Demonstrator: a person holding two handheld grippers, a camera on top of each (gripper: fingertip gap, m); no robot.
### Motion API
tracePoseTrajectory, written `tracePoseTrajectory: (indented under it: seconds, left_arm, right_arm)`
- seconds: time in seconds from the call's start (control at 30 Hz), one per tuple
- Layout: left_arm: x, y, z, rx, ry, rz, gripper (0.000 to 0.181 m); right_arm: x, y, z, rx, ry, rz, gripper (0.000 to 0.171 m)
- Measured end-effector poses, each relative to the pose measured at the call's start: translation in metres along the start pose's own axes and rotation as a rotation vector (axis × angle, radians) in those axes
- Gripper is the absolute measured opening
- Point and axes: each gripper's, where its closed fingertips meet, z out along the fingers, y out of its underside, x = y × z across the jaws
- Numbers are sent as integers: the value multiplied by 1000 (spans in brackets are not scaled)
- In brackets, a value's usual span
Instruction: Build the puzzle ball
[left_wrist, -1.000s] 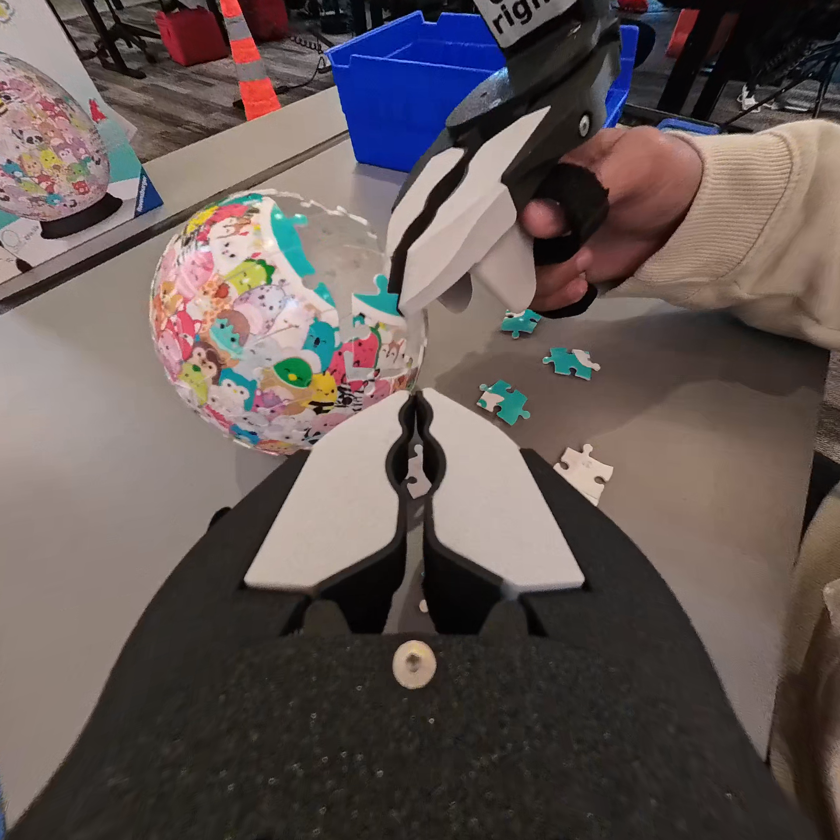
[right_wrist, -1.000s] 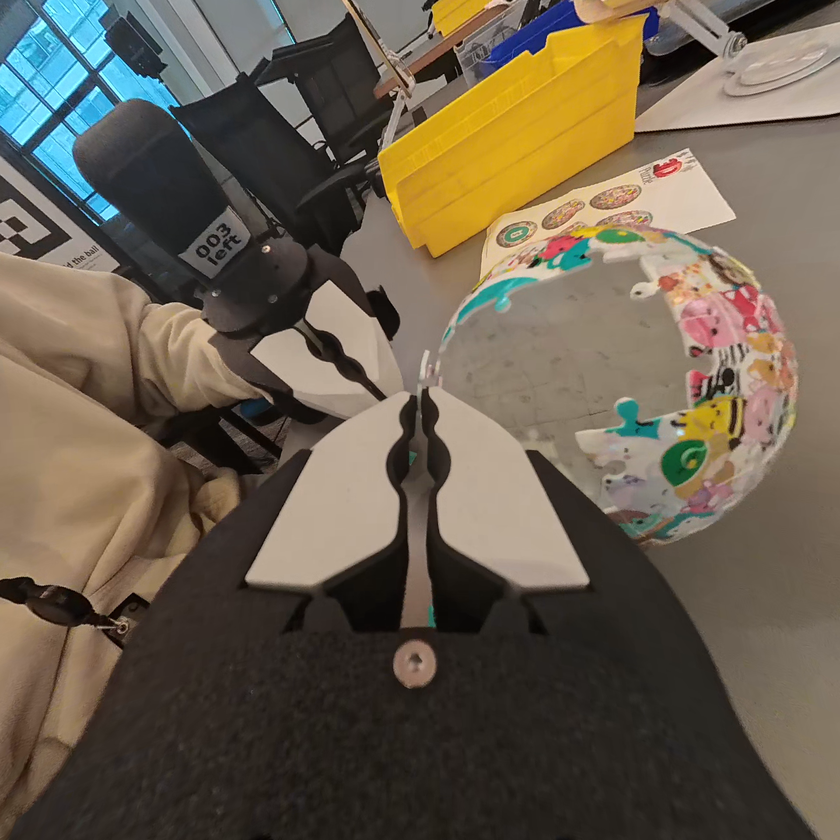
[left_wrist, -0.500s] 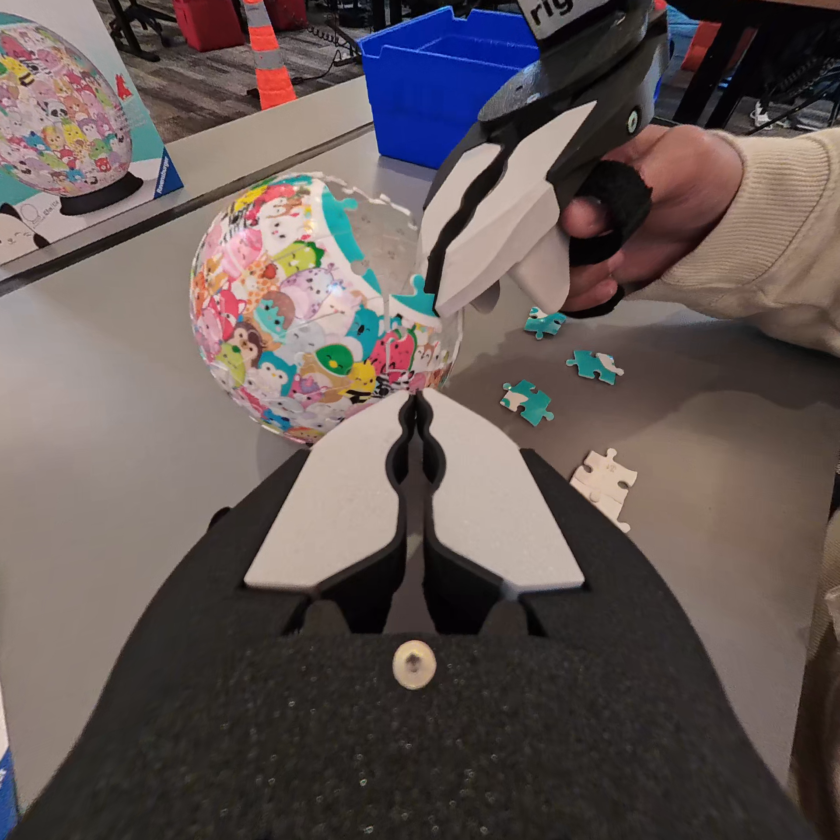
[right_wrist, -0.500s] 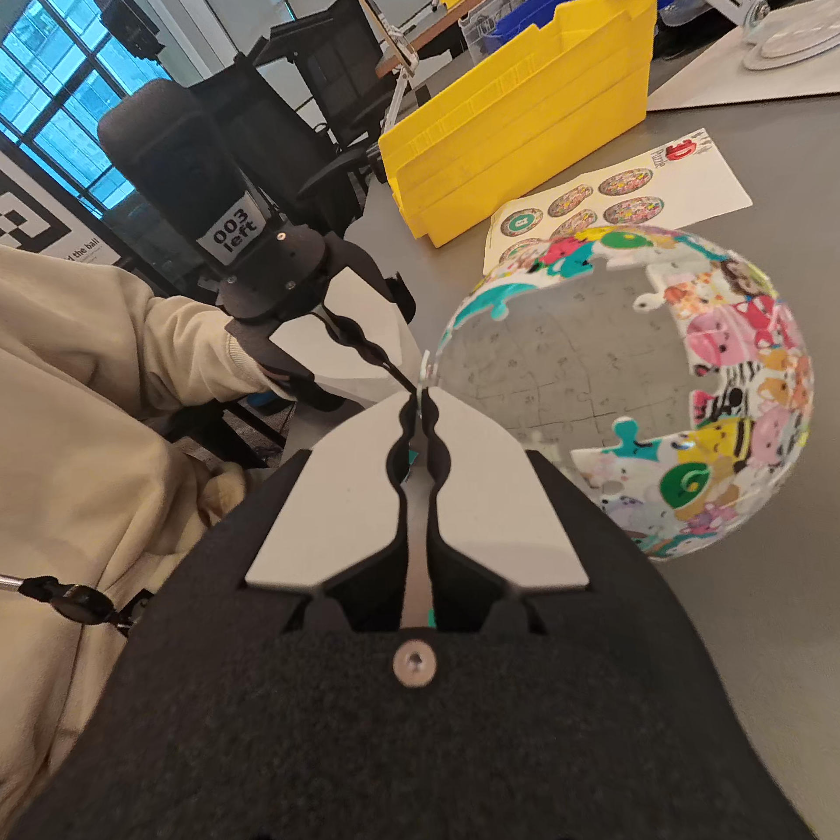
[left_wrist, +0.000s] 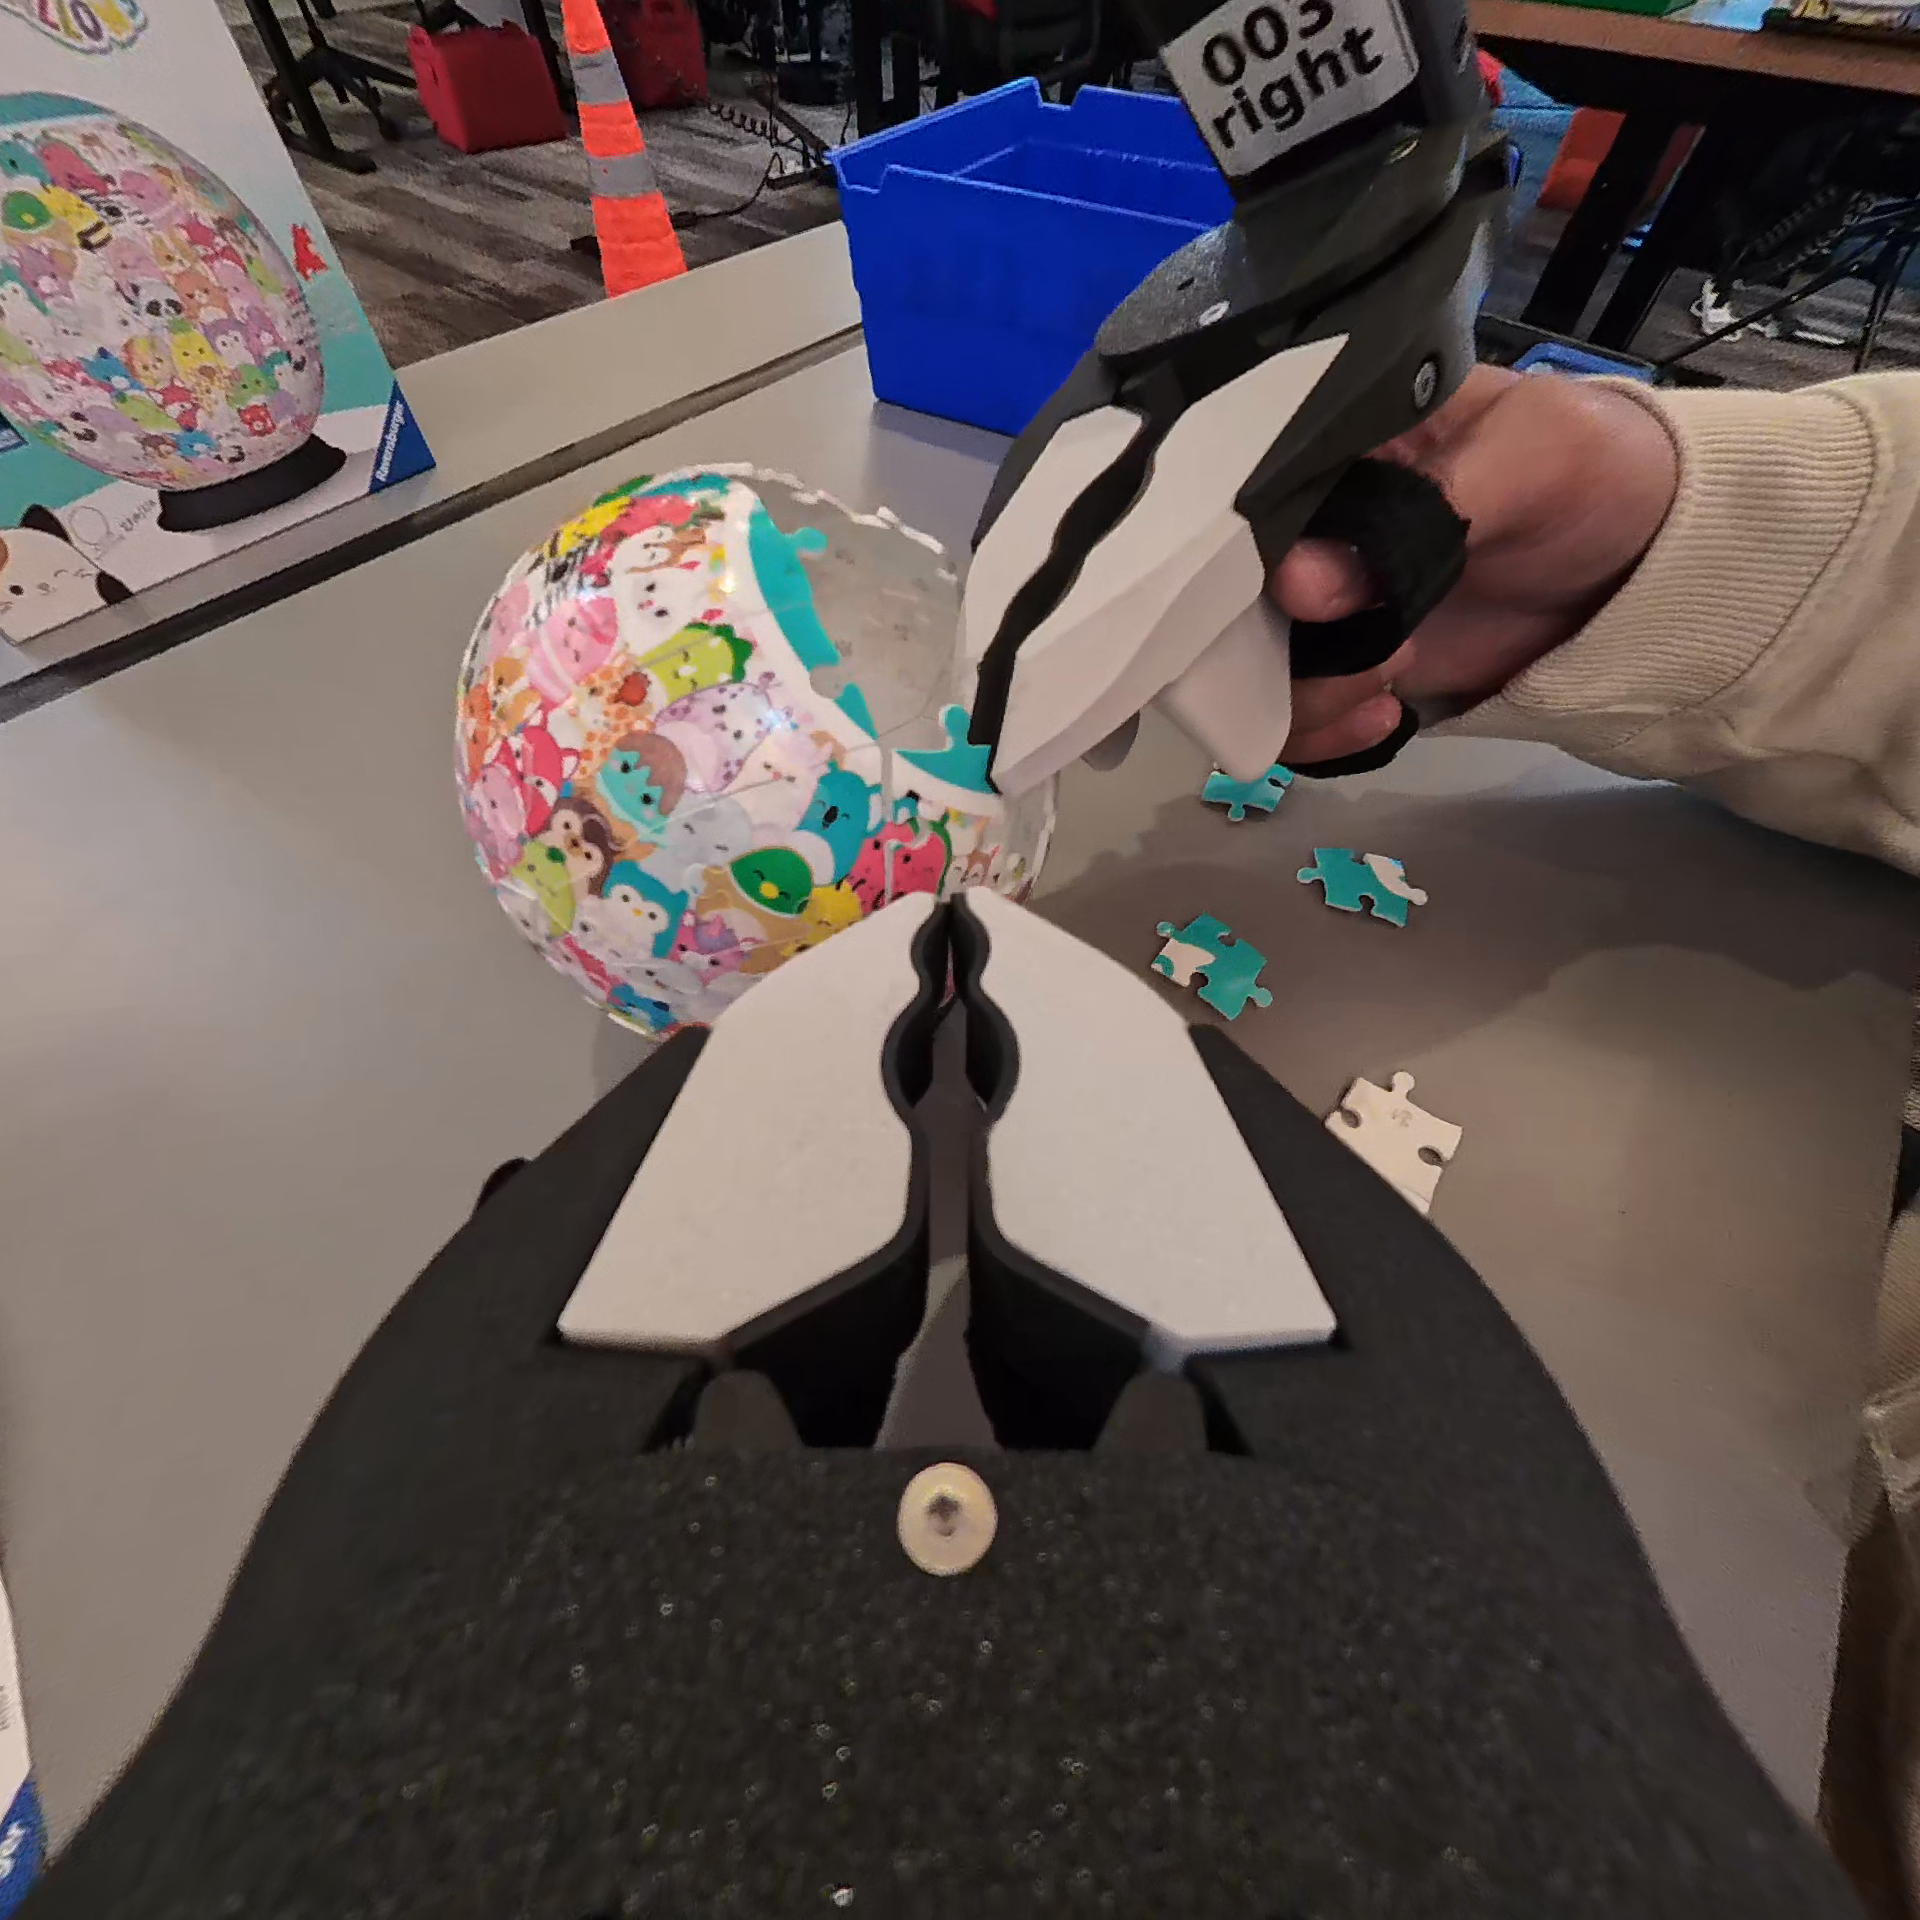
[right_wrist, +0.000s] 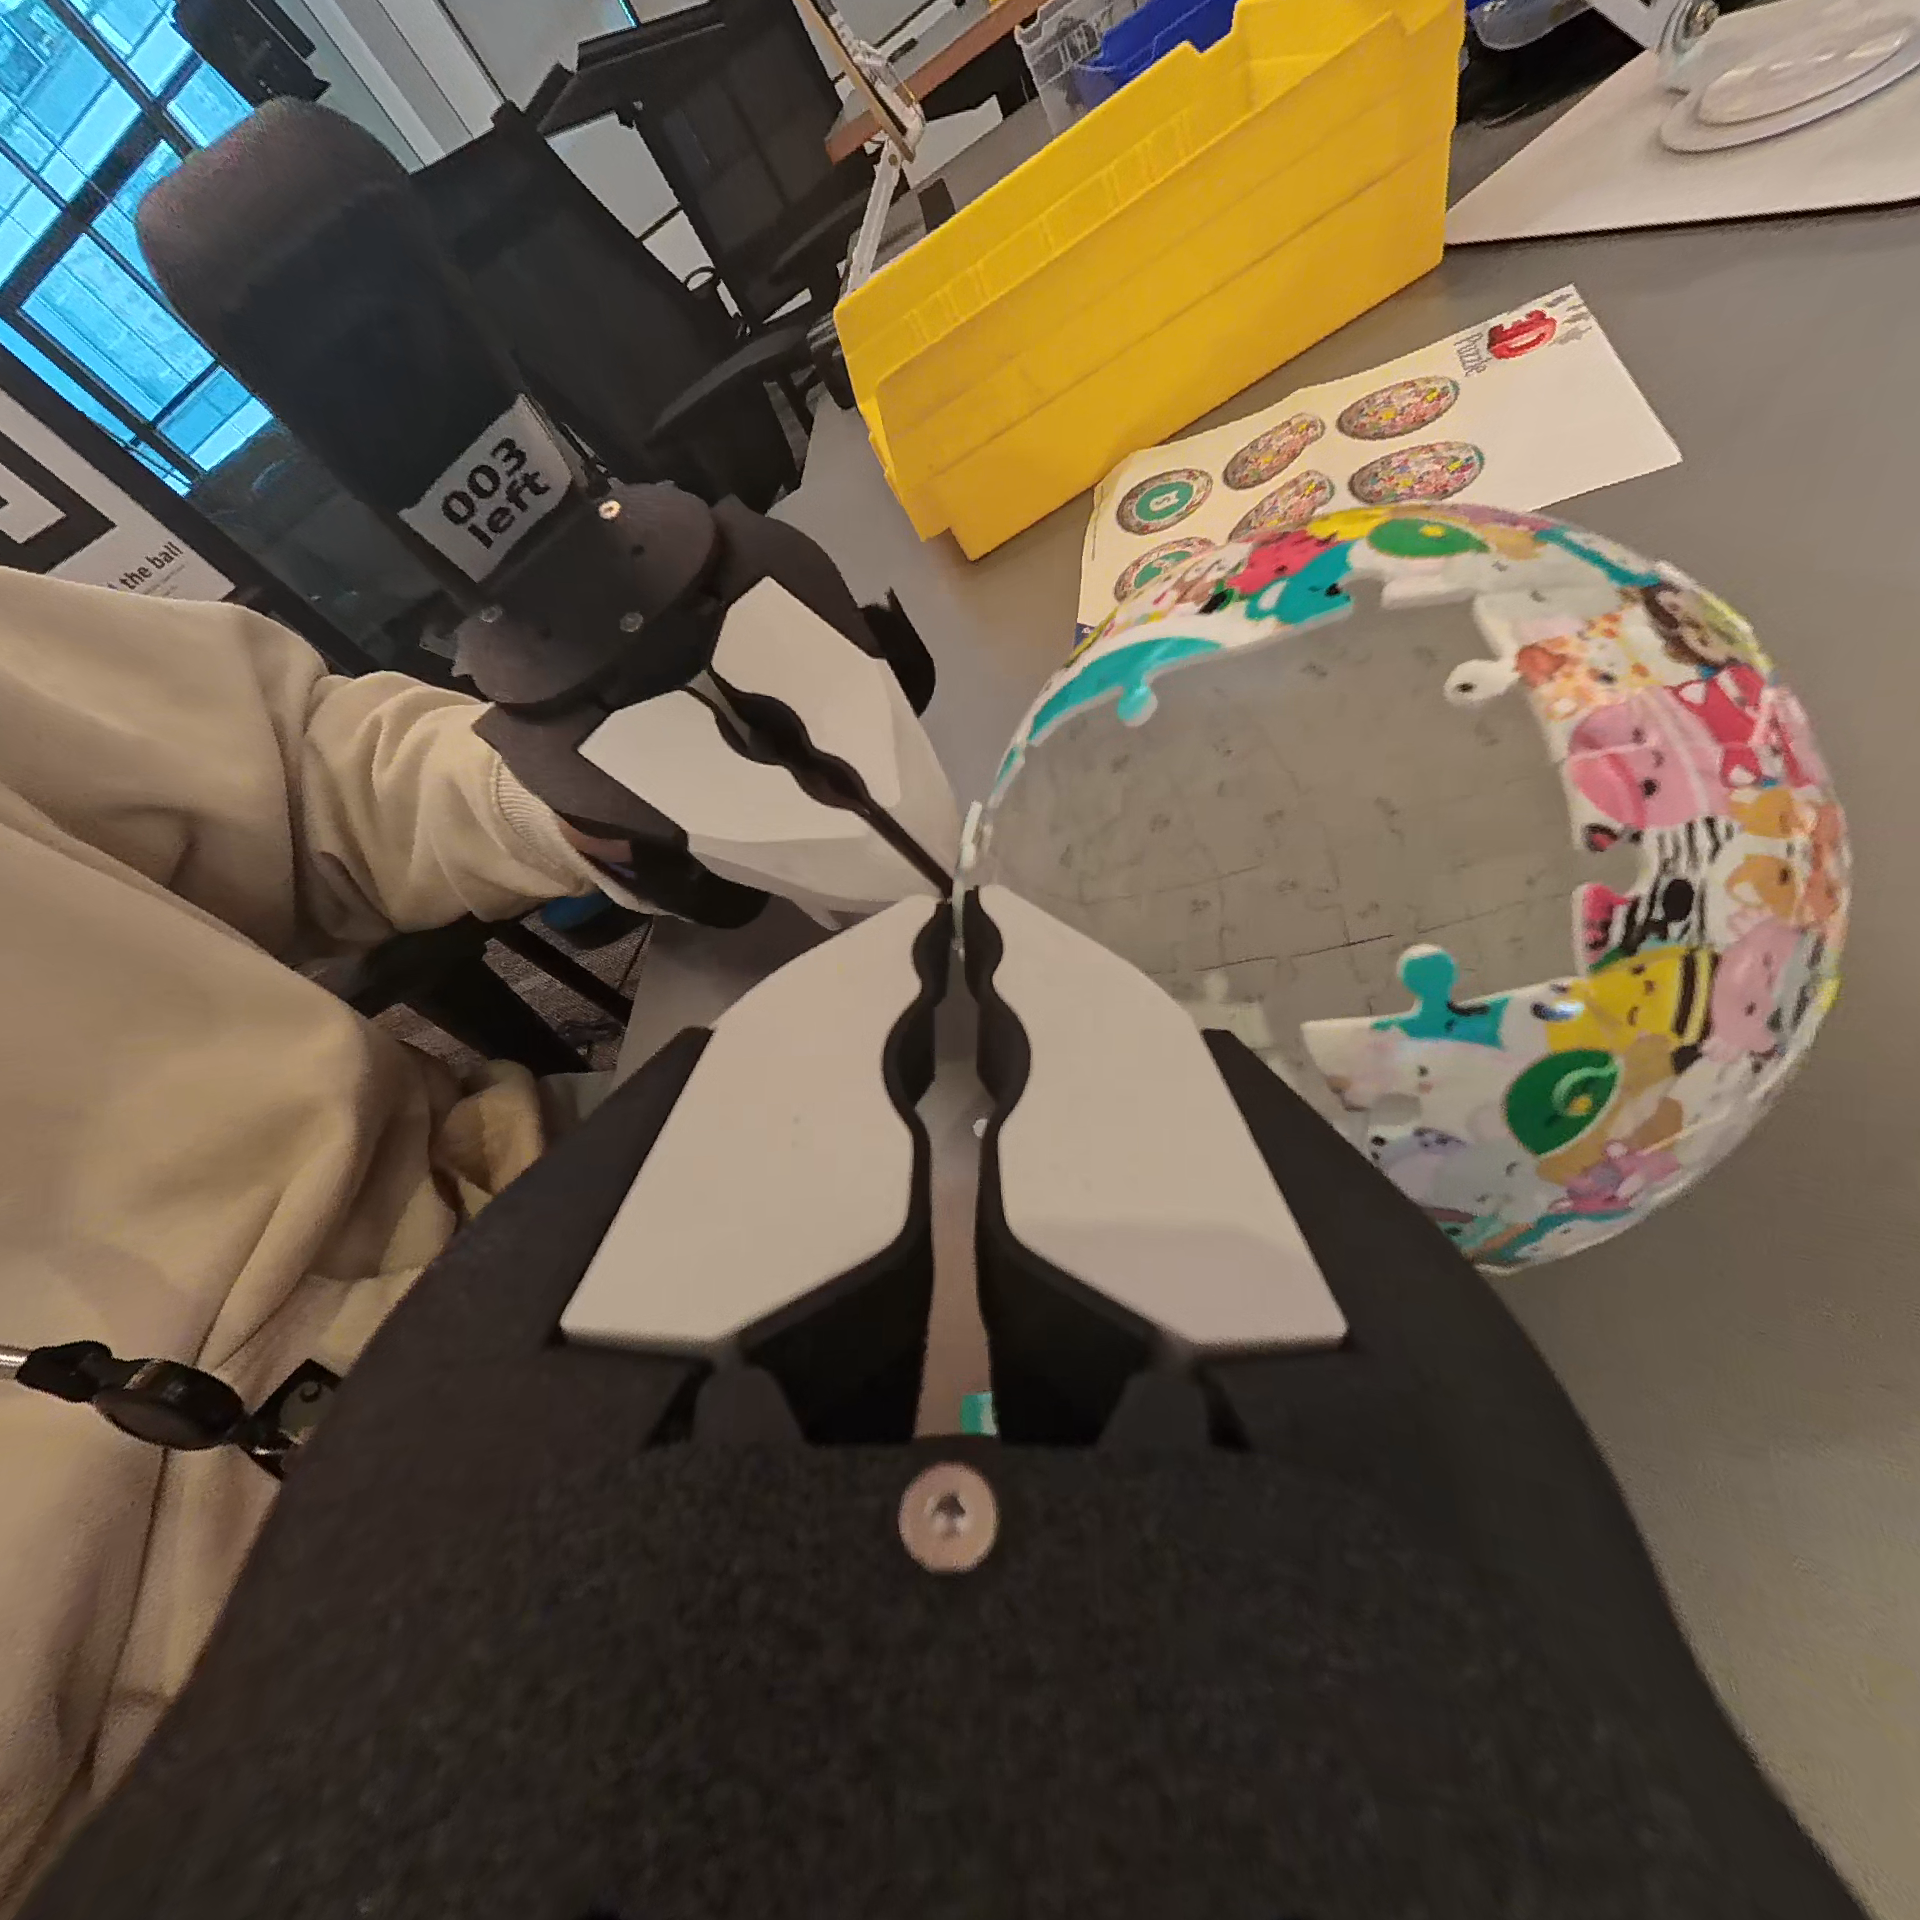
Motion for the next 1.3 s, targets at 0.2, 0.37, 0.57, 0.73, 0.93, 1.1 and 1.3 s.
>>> tracePoseTrajectory:
  seconds: [0.2,0.37,0.57,0.73,0.93,1.1,1.3]
  left_arm:
    - [-4,-5,1,3,-37,42,0]
    - [-2,-11,1,24,-21,24,0]
    - [-3,-6,3,14,-27,33,0]
    - [-11,-2,7,-5,-64,45,0]
    - [-10,-8,6,27,-49,29,0]
    - [-15,-8,8,23,-50,28,0]
    - [-9,-15,7,46,-46,70,0]
  right_arm:
    - [2,-1,0,-5,-1,6,2]
    - [4,-3,1,-8,6,2,2]
    - [6,-5,2,2,14,-4,2]
    - [9,-8,2,18,26,-10,2]
    - [12,-7,0,43,17,21,2]
    - [15,-9,-1,73,-1,54,2]
    - [16,-9,-1,89,-13,78,2]
